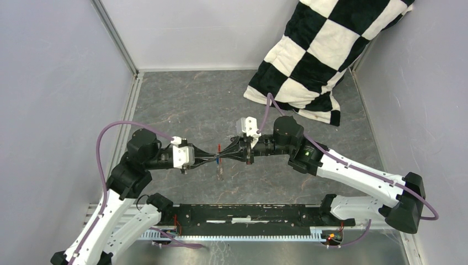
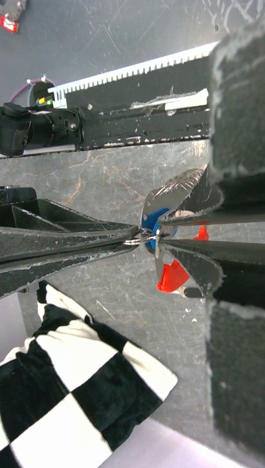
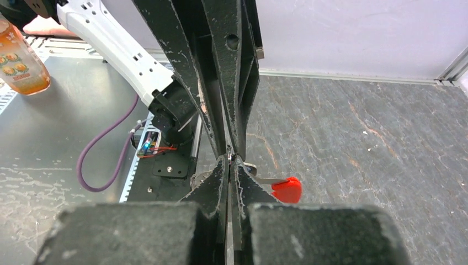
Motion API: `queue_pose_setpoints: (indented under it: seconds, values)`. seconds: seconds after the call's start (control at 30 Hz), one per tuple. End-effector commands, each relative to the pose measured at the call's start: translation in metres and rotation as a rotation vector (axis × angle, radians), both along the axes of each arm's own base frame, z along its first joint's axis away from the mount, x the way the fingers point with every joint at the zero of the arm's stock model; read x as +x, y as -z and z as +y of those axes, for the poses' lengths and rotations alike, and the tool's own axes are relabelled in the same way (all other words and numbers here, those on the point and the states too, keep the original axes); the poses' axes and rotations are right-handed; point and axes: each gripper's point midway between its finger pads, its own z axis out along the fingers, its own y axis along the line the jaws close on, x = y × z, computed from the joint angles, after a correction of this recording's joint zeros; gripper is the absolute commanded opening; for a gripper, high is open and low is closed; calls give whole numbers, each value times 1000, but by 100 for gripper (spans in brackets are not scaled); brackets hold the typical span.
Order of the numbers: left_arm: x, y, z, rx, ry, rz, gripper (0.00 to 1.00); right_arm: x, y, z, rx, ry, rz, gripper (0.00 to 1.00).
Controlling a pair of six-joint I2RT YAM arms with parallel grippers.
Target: Put the keys on the keyring
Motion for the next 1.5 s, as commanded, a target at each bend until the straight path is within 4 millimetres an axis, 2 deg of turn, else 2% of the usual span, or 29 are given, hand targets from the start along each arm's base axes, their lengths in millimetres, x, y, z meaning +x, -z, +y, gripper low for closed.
queue_pose_setpoints:
  seconds: [0.0,0.17,0.5,0.63,0.73,0.8,0.97,1.03,1.27,1.4,1.47]
  values:
    - [-1,-6,-1,-18,28,-99,14,-4,-32,0,112,-12,-16,0]
    - [1,-5,3,-10,15,-174,3,-3,-36,1,141,-3,13,1]
    - [1,-8,10,-2,-3,-308,2,2,-32,4,161,27,73,1]
    - [1,-4,13,4,-31,-253,31,2,-32,4,154,26,66,1]
    - [2,-1,13,-6,-61,-162,43,0,-31,4,150,17,63,1]
    - [6,-8,11,-56,-109,-85,45,-1,-31,4,148,12,62,0]
    - [5,-23,8,-155,-124,-42,43,-1,-31,4,149,9,60,0]
    - [5,-23,6,-163,-122,-12,42,-1,-31,4,150,8,61,0]
    - [-13,-16,-4,-158,-1,68,39,-2,-29,5,151,-1,68,0]
    - [-12,-9,-3,-129,7,35,23,0,-29,5,152,4,66,0]
    - [-11,-4,-1,-104,2,18,22,1,-30,4,161,6,68,0]
